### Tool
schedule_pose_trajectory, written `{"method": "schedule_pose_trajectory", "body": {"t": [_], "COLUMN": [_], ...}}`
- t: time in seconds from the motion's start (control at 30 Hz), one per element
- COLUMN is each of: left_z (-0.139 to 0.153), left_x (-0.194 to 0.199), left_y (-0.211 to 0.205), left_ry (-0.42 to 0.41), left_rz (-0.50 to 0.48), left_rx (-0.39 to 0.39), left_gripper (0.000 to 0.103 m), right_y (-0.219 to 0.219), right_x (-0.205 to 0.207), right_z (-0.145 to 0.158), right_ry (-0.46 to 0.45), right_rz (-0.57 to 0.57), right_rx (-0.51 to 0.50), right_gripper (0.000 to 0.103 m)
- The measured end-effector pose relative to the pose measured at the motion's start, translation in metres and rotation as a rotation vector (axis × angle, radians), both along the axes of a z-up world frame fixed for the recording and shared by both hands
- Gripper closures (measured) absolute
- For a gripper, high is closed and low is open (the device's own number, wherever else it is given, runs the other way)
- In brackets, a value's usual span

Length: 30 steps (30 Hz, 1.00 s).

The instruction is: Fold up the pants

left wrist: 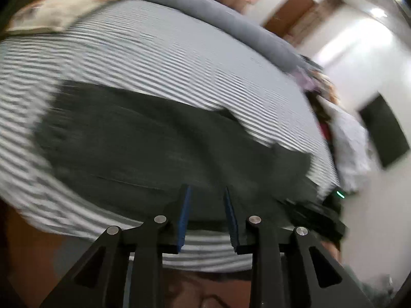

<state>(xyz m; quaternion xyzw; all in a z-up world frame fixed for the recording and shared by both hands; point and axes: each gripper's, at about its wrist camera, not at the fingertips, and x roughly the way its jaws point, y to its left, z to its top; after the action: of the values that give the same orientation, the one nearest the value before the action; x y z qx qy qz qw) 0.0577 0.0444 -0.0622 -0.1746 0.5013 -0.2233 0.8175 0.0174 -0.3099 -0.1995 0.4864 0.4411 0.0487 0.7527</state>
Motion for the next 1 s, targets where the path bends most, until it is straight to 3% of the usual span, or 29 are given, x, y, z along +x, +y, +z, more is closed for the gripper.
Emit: {"method": "schedule_pose_trajectory", "body": {"t": [0.13,0.23,0.57,0.77,0.9,1.0], "left_z": [-0.003,-0.02,-0.049,-0.057,-0.07,-0.078], "left_x": [-0.016,-0.026,-0.034,-0.034,-0.033,-0.032], "left_y": [-0.066,-0.1,-0.145,-0.172,-0.197,-0.209], "left_ry": [-0.096,-0.105,-0.161,-0.282,-0.333,-0.338], "left_rz": [-0.154,-0.254,-0.313,-0.394,-0.493,-0.534], "left_rx": [0.111,0.167,0.311,0.442,0.51,0.513], "left_gripper": [0.067,0.067,0.065,0.065,0.065,0.065], "right_y": [0.001,-0.003,-0.002,-0.002,-0.006,-0.01], "right_x": [0.006,0.008,0.011,0.013,0.013,0.013], "right_z": [0.004,0.01,0.017,0.017,0.011,0.007], "right_ry": [-0.014,-0.025,-0.008,0.018,0.026,0.024], "right_rz": [0.005,0.013,0.045,0.052,0.029,0.013], "right_rx": [0.023,0.032,0.024,0.027,0.096,0.155], "right_gripper": [0.092,0.093,0.094,0.094,0.094,0.094]}}
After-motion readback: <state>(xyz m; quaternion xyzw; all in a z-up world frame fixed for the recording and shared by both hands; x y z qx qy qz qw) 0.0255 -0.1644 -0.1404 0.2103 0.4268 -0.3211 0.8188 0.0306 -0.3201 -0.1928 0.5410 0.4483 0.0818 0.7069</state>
